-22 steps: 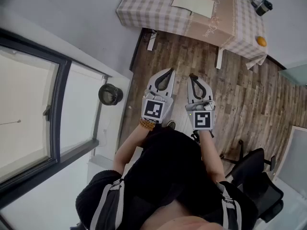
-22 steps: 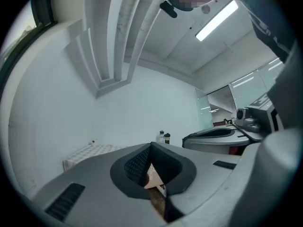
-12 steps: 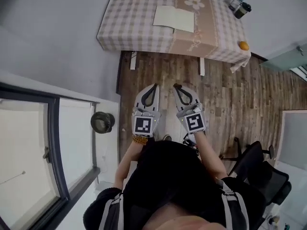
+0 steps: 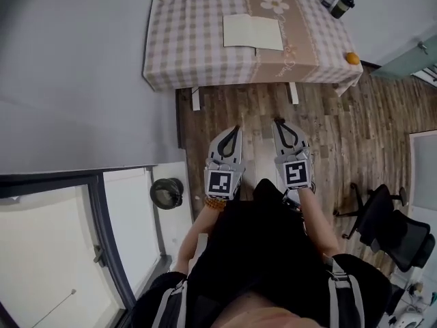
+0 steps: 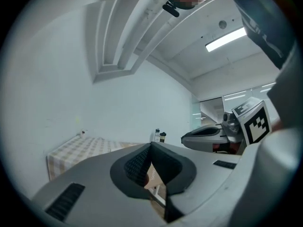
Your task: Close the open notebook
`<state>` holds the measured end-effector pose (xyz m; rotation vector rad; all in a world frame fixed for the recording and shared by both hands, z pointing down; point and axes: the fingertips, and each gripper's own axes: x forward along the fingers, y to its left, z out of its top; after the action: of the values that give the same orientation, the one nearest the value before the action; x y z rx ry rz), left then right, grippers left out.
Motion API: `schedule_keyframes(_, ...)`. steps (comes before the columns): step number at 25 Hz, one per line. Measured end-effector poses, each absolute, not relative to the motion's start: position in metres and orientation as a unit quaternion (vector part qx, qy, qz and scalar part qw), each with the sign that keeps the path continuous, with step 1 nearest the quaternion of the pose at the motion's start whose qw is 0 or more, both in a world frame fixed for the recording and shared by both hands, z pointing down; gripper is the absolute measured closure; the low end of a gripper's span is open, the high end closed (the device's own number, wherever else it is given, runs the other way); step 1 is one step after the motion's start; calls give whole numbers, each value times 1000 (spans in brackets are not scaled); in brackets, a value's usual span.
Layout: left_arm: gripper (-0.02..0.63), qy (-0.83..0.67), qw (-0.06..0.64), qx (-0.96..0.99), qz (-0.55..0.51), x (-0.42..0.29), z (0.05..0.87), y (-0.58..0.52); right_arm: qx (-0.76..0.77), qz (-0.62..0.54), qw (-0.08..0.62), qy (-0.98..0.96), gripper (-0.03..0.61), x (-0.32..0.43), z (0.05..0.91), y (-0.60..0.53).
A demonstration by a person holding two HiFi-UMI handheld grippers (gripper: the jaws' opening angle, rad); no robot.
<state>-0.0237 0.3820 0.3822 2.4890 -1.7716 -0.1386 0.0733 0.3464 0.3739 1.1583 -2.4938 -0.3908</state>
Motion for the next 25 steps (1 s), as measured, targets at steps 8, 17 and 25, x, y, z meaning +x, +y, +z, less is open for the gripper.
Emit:
schedule_keyframes(8,601,-536,42,842,-53,-5,380,365,456,-143,183,-859,575,94,367,337)
schedule_keyframes(17,601,-520,58,851,-47,7,384,333,471,-120,184,-854,575,98,368,307)
schedule_keyframes(25,601,-558,38,829,-10,-14,384,272,442,-121,169,-873,575,83,380,232)
